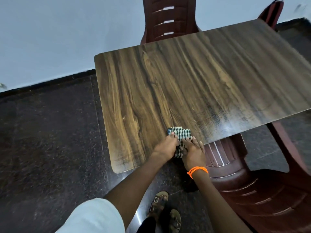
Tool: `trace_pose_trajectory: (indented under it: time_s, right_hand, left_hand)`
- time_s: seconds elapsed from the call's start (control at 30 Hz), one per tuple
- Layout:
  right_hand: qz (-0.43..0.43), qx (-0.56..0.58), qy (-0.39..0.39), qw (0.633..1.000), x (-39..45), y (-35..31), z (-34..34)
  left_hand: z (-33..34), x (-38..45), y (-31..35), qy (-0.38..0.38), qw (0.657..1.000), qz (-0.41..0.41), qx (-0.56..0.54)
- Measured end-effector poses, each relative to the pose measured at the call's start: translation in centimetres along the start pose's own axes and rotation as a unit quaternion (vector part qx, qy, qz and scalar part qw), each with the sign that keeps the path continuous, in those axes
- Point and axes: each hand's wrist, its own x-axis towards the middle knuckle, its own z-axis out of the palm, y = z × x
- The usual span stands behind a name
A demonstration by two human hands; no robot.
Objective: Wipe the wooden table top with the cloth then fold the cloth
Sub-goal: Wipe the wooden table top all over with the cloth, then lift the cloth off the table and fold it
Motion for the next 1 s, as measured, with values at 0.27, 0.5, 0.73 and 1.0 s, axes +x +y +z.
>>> trace_pose_trajectory:
  time_s: [0.27, 0.5, 0.73, 1.0]
  right_hand:
    - [0.411, 0.481, 0.119, 0.766, -2.7, 2.0, -0.6]
    - [0.393, 0.613, -0.001, 0.686, -1.7, 1.5, -2.7]
    - [0.387, 0.596, -0.025, 0.704, 0.1, 2.0, -2.9]
    - [0.412, 0.583, -0.055, 0.698, -1.3, 2.8, -2.5]
  left_hand:
    - [2.0, -0.4, 1.2, -0.028, 0.995, 0.093, 0.011]
    - [5.0, -5.8, 2.5, 0.206, 0.942, -0.121, -0.235]
    - [9.0, -5.9, 4.8, 0.019, 0.611, -0.393, -0.687]
    - [7.4, -4.3, 2.2, -0.046, 0.54, -0.312, -0.78]
